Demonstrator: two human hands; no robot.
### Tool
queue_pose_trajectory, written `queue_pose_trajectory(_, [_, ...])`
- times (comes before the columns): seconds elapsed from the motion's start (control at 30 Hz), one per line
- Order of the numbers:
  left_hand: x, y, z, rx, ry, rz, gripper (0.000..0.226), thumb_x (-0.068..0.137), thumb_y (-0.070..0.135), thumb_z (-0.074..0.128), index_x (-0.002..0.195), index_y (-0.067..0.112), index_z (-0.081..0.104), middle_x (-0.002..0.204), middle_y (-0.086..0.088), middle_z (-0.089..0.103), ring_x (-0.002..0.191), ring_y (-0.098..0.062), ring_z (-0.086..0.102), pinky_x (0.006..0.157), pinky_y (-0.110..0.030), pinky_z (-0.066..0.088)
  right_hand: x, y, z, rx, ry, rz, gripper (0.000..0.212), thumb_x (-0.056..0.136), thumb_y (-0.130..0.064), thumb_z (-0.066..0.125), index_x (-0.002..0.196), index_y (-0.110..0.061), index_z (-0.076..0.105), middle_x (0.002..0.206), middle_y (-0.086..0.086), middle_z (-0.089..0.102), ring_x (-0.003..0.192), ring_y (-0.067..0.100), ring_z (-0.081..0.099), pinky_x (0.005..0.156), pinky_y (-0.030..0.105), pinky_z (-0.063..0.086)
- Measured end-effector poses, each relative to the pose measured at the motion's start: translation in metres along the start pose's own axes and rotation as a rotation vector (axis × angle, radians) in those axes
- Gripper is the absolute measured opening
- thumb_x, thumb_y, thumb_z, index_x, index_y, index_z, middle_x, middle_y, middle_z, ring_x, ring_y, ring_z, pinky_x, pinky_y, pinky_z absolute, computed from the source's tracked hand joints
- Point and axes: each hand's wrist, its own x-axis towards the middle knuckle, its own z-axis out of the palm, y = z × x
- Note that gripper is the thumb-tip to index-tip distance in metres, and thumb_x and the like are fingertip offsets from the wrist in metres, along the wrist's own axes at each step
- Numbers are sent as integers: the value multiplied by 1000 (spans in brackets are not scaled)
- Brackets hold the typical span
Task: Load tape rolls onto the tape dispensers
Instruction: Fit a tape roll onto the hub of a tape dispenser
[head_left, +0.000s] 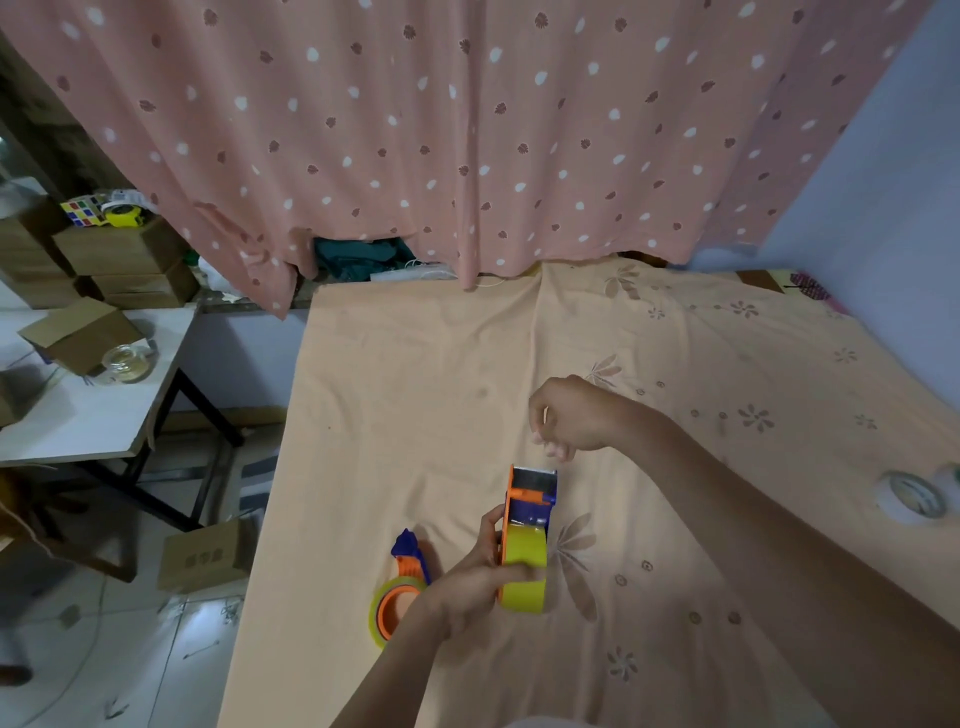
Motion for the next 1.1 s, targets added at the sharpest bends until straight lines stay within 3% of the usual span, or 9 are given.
queue_pose_trajectory(0.13, [9,12,10,0,72,14,90,70,30,86,144,27,36,143,-15,56,124,-27,64,97,-38,57,1,-9,-8,-135,-44,-67,22,84,9,44,83,4,66,72,5,66,49,19,60,49,18,52])
queue_pose_trajectory(0.27, [10,17,14,24,65,40,71,77,21,82,137,29,44,137,-11,61,113,-17,67,89,-30,57,11,-4,-14,-151,-22,-85,22,84,9,45,88,11,67,68,5,65,53,24,61,57,27,57])
queue_pose_trajectory(0.43, [8,17,14,101,25,29,67,88,11,78,142,30,43,138,-10,62,124,-22,63,88,-26,57,20,10,-11,-185,-76,-176,14,87,0,58,75,-5,64,69,8,70,55,19,67,62,28,56])
queue_pose_trajectory(0.53, [7,16,15,90,10,19,65,90,10,76,142,31,44,139,-9,62,124,-22,64,92,-29,57,25,14,-9,-180,-80,-209,10,88,-4,64,77,-5,64,68,7,70,55,17,66,68,35,56])
queue_pose_trajectory(0.7, [0,15,9,9,-17,-21,64,89,9,73,144,29,46,133,-6,64,116,-20,65,92,-33,58,29,27,-14,-102,-96,-219,12,87,-2,66,75,-3,64,69,14,69,58,23,67,61,30,56])
queue_pose_trajectory(0.97, [-5,14,-7,-23,-24,-57,63,83,16,74,140,32,53,123,0,71,109,-19,69,92,-37,55,33,50,-14,54,-126,-162,9,89,-1,68,80,1,65,72,21,69,55,24,67,59,32,60])
queue_pose_trajectory(1.1, [-5,11,-16,20,-6,-71,68,76,27,84,136,41,58,129,-1,71,121,-27,65,109,-50,48,34,57,-11,96,-122,-139,9,89,-1,68,87,7,65,72,21,69,53,21,66,57,31,60])
